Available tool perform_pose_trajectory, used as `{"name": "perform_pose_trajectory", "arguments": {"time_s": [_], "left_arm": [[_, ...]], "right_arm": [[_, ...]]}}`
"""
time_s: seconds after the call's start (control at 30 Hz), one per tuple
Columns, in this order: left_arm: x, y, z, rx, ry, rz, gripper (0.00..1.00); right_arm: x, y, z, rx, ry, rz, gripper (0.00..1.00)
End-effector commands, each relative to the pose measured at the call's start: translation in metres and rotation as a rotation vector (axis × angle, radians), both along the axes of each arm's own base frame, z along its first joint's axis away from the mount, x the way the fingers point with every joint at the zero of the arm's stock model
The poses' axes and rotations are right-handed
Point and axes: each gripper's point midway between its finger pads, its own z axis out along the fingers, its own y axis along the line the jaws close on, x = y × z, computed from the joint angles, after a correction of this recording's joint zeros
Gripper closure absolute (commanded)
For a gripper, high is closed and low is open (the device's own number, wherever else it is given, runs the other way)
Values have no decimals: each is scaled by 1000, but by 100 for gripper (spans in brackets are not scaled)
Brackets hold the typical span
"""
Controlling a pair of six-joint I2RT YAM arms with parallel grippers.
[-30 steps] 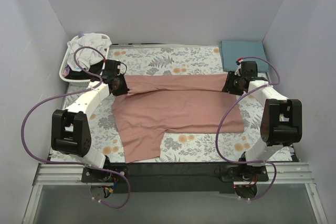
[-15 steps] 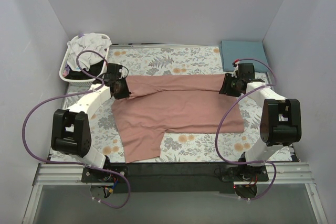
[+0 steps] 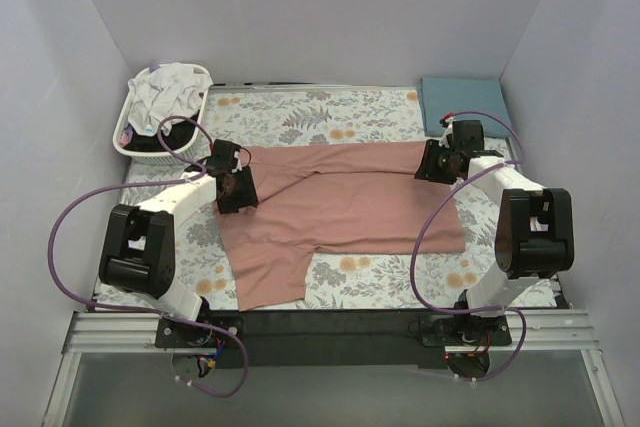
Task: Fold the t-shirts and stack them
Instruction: Fold the tshirt
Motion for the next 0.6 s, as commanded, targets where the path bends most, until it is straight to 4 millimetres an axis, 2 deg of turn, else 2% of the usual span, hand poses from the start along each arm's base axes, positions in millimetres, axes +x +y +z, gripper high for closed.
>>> {"name": "perform_pose_trajectory", "arguments": {"time_s": [0.0, 0.1, 0.23, 0.4, 0.47, 0.5, 0.53, 0.57], "left_arm": [[9, -3, 20, -27, -76, 22, 43], [20, -9, 37, -61, -137, 7, 31], [41, -31, 62, -159, -234, -50, 30], [77, -45, 52, -185, -246, -86, 30], [95, -51, 54, -194, -264, -98, 30], [101, -53, 40, -187, -240, -106, 30], [106, -54, 37, -182, -239, -108, 30], [116, -56, 42, -185, -260, -111, 30]], "right_arm": [[0, 6, 9, 14, -45, 27, 49], [-4, 10, 11, 22, -49, 38, 49], [-13, 22, 18, 50, -62, 67, 49], [-30, 45, 19, 84, -61, 125, 49], [-36, 52, 23, 104, -65, 141, 50], [-38, 55, 23, 108, -65, 148, 50], [-44, 60, 24, 112, -66, 165, 50], [-47, 63, 25, 117, -66, 174, 50]]}}
